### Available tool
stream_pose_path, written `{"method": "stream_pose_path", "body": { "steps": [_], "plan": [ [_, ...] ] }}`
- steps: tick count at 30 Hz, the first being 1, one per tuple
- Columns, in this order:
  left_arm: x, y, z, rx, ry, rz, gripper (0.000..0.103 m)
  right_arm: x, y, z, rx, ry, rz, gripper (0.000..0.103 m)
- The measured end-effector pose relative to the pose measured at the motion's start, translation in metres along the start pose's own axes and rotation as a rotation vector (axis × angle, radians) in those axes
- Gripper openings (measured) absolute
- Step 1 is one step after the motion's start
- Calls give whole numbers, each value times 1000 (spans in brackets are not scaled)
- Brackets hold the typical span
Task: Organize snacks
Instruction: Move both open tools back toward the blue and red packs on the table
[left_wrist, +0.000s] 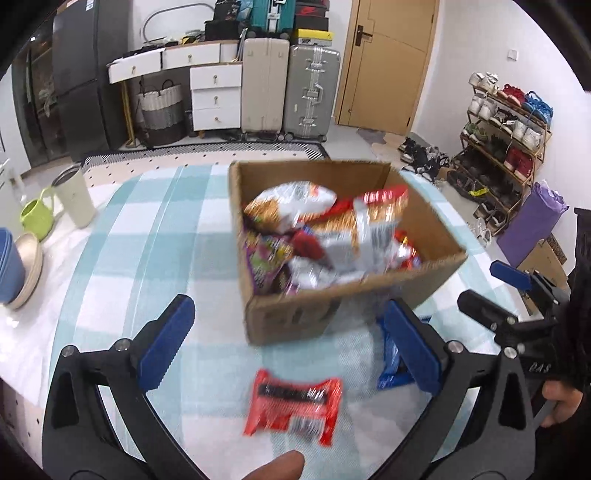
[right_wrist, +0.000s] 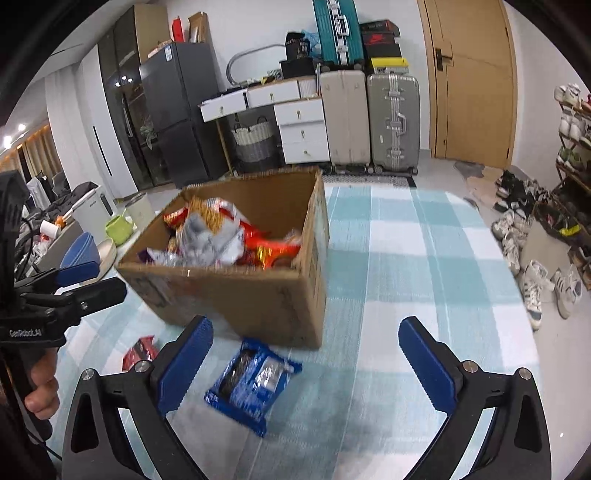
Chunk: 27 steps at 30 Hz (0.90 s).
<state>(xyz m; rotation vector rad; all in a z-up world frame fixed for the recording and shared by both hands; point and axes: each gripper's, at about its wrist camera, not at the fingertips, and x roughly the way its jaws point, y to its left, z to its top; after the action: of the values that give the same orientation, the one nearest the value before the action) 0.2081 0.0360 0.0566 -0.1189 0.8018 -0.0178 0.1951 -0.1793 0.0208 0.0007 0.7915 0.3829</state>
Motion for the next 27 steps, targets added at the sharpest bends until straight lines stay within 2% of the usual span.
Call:
{"method": "stream_pose_path", "body": {
  "steps": [12,19,27],
  "plan": [
    [-2,27,-63,-46,87,10,102,24,12,-31,45,129,29,102],
    [13,14,-78,-16,140,23,102,41,15,-33,60,159,48,102],
    [30,2,-91,4,177,19,102,58,24,-27,44,176,6,102]
  ]
}}
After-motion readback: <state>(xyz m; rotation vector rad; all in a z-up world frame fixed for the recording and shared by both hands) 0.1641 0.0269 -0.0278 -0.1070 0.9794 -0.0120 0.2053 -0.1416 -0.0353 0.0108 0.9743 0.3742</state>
